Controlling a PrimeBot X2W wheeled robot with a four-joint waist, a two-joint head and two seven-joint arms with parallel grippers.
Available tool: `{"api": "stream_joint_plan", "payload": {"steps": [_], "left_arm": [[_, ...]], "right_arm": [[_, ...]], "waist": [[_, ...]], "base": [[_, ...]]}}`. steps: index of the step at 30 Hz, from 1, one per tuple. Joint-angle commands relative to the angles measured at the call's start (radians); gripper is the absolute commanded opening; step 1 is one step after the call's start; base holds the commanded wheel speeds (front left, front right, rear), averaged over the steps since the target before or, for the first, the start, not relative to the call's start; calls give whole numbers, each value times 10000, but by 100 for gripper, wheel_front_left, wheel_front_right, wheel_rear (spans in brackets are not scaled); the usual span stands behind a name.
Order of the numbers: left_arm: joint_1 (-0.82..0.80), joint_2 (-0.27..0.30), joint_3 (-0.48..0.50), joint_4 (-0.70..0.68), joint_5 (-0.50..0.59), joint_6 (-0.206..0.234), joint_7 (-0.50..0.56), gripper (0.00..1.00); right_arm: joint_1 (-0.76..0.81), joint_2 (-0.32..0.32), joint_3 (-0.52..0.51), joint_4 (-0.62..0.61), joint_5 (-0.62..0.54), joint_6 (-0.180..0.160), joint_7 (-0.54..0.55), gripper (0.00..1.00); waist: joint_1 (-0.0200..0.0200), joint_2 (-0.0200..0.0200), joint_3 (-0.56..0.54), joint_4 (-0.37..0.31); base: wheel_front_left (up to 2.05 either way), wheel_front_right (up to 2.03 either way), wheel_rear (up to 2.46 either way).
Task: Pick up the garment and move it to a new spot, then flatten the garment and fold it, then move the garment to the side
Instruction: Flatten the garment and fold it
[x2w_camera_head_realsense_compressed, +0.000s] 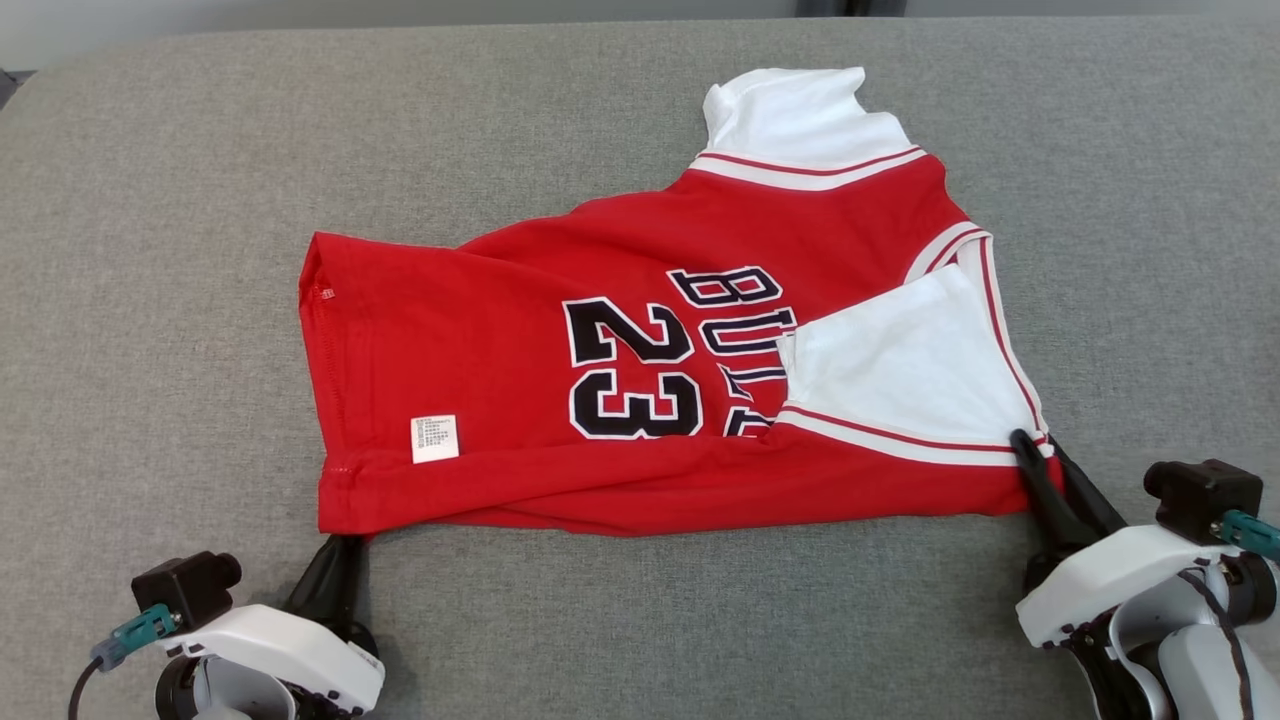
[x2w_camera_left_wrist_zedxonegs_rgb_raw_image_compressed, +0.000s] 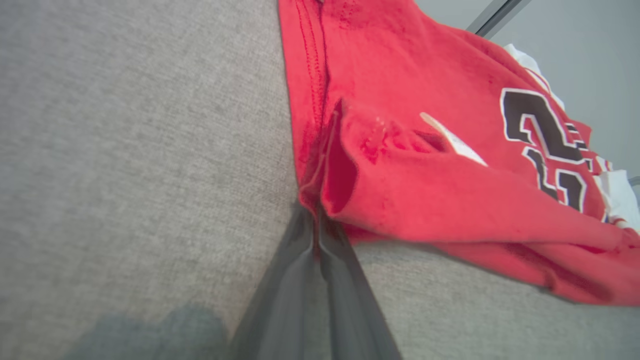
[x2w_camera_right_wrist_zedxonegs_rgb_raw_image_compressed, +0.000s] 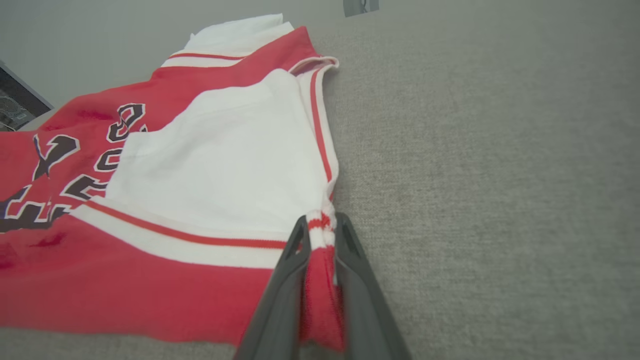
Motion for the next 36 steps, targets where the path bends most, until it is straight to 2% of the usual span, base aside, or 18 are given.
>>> {"api": "stream_joint_plan", "payload": {"steps": [1,4,8,12,14,15,18,23,24,25,26,31,36], "left_arm": [[354,-226,-516,204,-78,-2,590,0],[673,175,-727,-520,-408,-7,811,0],[1139,1008,-733,-1777,-672,-2,1404,0],[2026,1927,-497,-3599,-873,369,2306,0],[2208,2082,-410,-3934,-935,468,2447,0],[2630,2327,-271,-4614,-1102,648,2724,0],[3155,2679,10,-5418,-1253,1003,2992,0],[3602,2831,162,-5887,-1509,1302,3352,0],[3646,2846,98,-5852,-1503,1306,3423,0],[3680,2837,52,-5801,-1506,1341,3483,8],[3699,2797,12,-5761,-1498,1367,3508,100],[3572,2494,-17,-5802,-1223,1543,3021,100],[3258,2022,239,-6281,-520,2141,1825,100]], "right_arm": [[79,-129,-57,-40,133,-11,-83,0],[362,-191,-137,-456,376,-11,-115,0],[1091,-164,-352,-1379,643,-10,107,0],[2409,174,-827,-2783,744,-10,504,0],[2668,222,-949,-3038,663,-10,614,0],[3215,473,-1141,-3492,695,-10,832,0],[3864,773,-1379,-3974,726,-10,1075,0],[4297,1026,-1375,-4007,712,-10,1397,0],[4327,1048,-1331,-3874,669,-10,1517,34],[4292,1061,-1295,-3818,508,-8,1528,80],[4189,1059,-1308,-3818,424,-8,1427,100],[3759,1094,-1522,-4010,-92,-8,950,100],[3083,1036,-2102,-4552,-1111,-8,312,100]], "waist": [[0,-1,-4,23],[0,-1,-40,82],[0,-1,-98,165],[0,-1,-243,147],[0,-1,-264,130],[0,-1,-307,110],[0,-1,-325,69],[0,-1,-363,-50],[0,-1,-384,-79],[0,-1,-412,-111],[0,-1,-432,-138],[0,-1,-588,-214],[0,-1,-879,-167]], "base": [[0,0,0],[0,0,0],[0,0,0],[0,0,0],[0,0,0],[0,0,0],[0,0,0],[0,0,0],[0,0,0],[0,0,0],[0,0,0],[0,0,0],[0,0,0]]}}
